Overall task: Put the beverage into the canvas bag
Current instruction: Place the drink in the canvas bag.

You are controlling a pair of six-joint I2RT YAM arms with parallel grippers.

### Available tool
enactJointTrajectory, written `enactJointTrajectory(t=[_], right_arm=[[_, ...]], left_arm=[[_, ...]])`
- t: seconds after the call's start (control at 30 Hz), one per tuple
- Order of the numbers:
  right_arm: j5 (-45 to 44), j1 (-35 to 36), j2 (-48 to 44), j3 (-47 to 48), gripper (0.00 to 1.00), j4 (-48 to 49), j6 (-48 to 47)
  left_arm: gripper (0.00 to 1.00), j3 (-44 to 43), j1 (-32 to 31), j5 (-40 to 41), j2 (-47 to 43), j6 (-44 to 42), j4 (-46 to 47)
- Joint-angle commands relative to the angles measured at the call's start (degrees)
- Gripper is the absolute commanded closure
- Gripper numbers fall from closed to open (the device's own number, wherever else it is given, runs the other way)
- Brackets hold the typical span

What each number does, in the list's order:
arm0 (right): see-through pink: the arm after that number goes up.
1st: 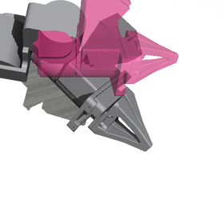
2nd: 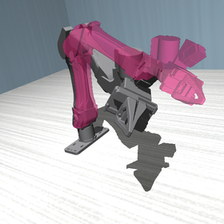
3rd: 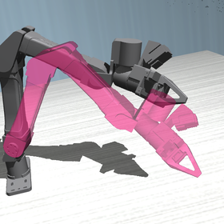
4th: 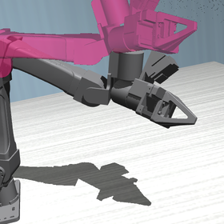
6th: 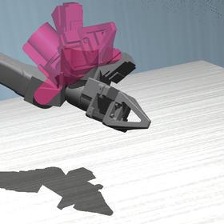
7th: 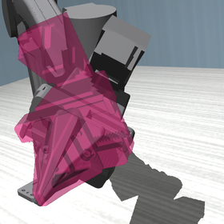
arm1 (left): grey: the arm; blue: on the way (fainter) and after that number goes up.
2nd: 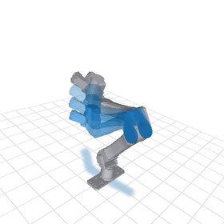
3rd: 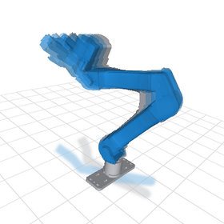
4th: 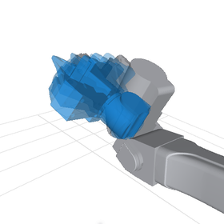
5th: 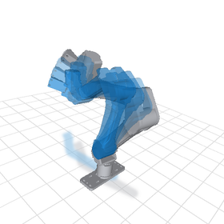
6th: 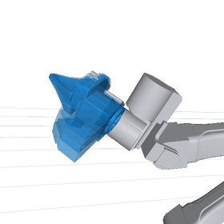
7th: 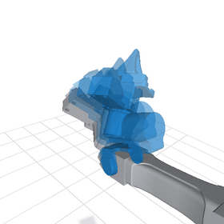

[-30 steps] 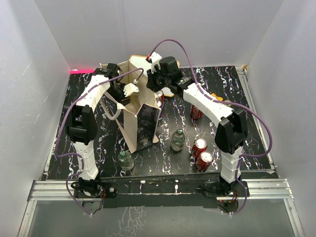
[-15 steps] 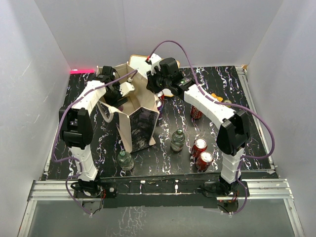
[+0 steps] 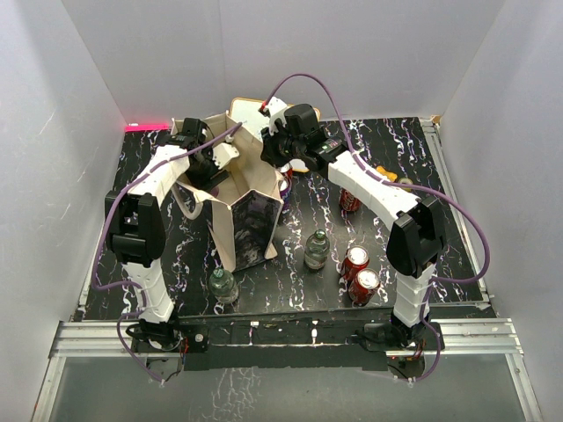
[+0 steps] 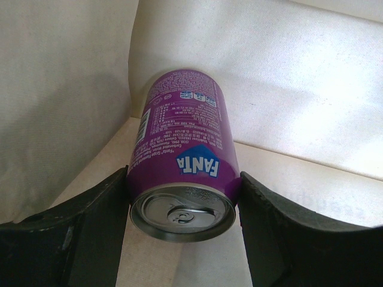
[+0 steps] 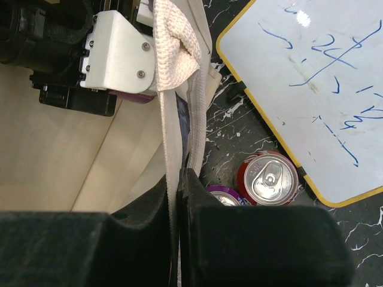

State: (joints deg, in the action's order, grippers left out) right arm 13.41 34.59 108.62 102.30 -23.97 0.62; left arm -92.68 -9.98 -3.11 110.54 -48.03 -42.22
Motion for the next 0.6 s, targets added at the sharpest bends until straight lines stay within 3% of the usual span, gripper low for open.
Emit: enactJointTrajectory(t=[0.0, 0.1, 0.33, 0.57], right_arm=[[0.13, -0.53, -3.6, 0.06, 0.92, 0.95, -1.51], [0.28, -0.53, -3.26, 0.1, 0.92, 0.91, -1.5], [1.48, -0.49, -2.05, 0.98, 0.92, 0.6, -1.76], [4.12, -0.51, -0.24, 2.47, 0.92, -0.09, -1.95]], left_arm=[[0.72, 1.61, 1.45, 4.06, 0.03, 4.26, -3.15], [0.69, 1.59, 1.45, 2.23, -0.32, 6.68, -4.45], [0.41, 0.03, 1.51, -1.06, -0.94, 11.34, -7.33], [0.24, -2.26, 1.45, -4.95, -2.3, 14.38, -9.59]])
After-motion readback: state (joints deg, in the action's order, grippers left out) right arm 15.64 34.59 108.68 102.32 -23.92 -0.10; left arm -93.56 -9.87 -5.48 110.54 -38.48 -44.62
